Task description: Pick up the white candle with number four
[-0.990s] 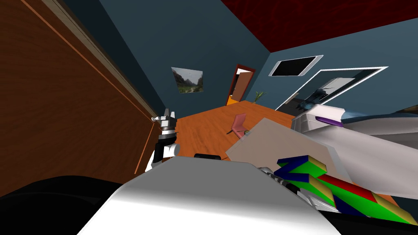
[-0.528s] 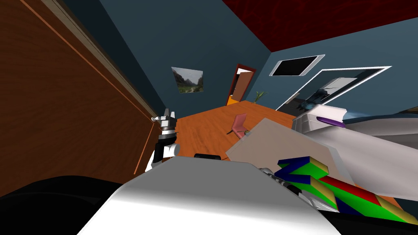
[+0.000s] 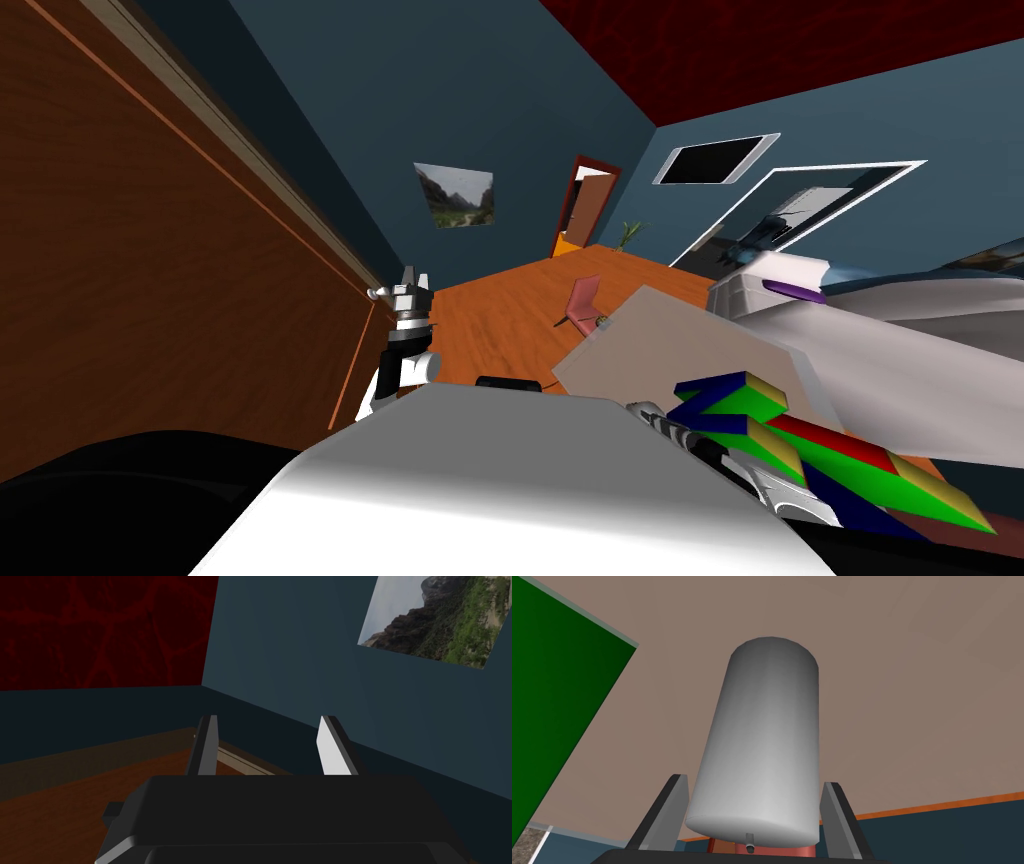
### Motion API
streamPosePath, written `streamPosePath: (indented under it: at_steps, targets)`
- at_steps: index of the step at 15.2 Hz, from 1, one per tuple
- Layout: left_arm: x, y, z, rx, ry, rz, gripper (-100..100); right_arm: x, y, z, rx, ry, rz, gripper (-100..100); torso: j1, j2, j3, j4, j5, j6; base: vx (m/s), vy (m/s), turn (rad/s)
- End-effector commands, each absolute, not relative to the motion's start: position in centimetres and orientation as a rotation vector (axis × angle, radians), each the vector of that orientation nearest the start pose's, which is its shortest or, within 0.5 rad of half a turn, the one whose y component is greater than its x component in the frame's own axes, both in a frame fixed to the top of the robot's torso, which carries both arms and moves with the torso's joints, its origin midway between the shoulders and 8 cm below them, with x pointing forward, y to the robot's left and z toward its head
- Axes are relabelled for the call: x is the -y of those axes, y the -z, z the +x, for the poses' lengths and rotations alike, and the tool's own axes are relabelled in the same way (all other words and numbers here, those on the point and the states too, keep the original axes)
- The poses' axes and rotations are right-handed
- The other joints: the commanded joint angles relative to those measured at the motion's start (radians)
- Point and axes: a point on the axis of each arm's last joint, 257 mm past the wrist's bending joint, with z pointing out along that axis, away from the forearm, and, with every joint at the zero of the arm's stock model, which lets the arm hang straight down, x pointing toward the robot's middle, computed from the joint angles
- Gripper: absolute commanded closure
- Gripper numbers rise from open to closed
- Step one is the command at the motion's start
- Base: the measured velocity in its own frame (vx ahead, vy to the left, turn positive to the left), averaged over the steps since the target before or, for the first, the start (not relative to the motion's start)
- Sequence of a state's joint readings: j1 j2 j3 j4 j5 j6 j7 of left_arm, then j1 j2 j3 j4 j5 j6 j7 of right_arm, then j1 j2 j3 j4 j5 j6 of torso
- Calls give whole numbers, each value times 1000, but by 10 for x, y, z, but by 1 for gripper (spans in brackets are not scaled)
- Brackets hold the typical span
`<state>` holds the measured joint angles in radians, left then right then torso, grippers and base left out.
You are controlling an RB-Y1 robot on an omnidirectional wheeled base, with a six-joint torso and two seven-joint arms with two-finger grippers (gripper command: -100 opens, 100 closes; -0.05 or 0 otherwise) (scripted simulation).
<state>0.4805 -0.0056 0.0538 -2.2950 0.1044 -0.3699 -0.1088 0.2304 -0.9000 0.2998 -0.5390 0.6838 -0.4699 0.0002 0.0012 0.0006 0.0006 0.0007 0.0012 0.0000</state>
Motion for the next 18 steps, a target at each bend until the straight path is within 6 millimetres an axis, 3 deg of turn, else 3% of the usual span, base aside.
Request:
streamPosePath:
  at_steps: [1, 2, 4, 5, 7, 10, 12, 15, 18]
  targets:
    - [-310, -13, 358, -640, 1204, -755, 0, 650, 510, 143, -2636, 194, 276, 100, 0, 0, 0, 0, 0, 0, -30, 15, -46]
    - [-310, -13, 358, -640, 1204, -755, 0, 655, 503, 157, -2613, 198, 285, 100, 0, 0, 0, 0, 0, 0, -30, 13, -63]
    - [-310, -13, 358, -640, 1204, -755, 0, 650, 508, 151, -2637, 191, 265, 100, 0, 0, 0, 0, 0, 0, -24, 6, -32]
    - [-310, -13, 358, -640, 1204, -755, 0, 653, 503, 161, -2624, 192, 268, 100, 0, 0, 0, 0, 0, 0, -22, 9, -48]
    - [-310, -13, 358, -640, 1204, -755, 0, 650, 506, 158, -2638, 189, 256, 100, 1, 0, 0, 0, 1, 0, -17, 10, -34]
    - [-310, -13, 358, -640, 1204, -755, 0, 656, 497, 177, -2620, 193, 258, 100, 1, 0, 0, 0, 2, 0, -25, 11, -52]
    - [-310, -13, 358, -640, 1204, -755, 0, 652, 502, 171, -2642, 189, 240, 100, 2, 1, 0, 0, 2, 1, -25, 14, -31]
    - [-310, -13, 358, -640, 1204, -755, 0, 659, 492, 187, -2626, 197, 246, 100, 3, 1, 1, 0, 3, 1, -25, 13, -53]
    - [-310, -13, 358, -640, 1204, -755, 0, 656, 496, 182, -2641, 193, 234, 100, 3, 1, 1, 0, 4, 1, -19, 7, -26]
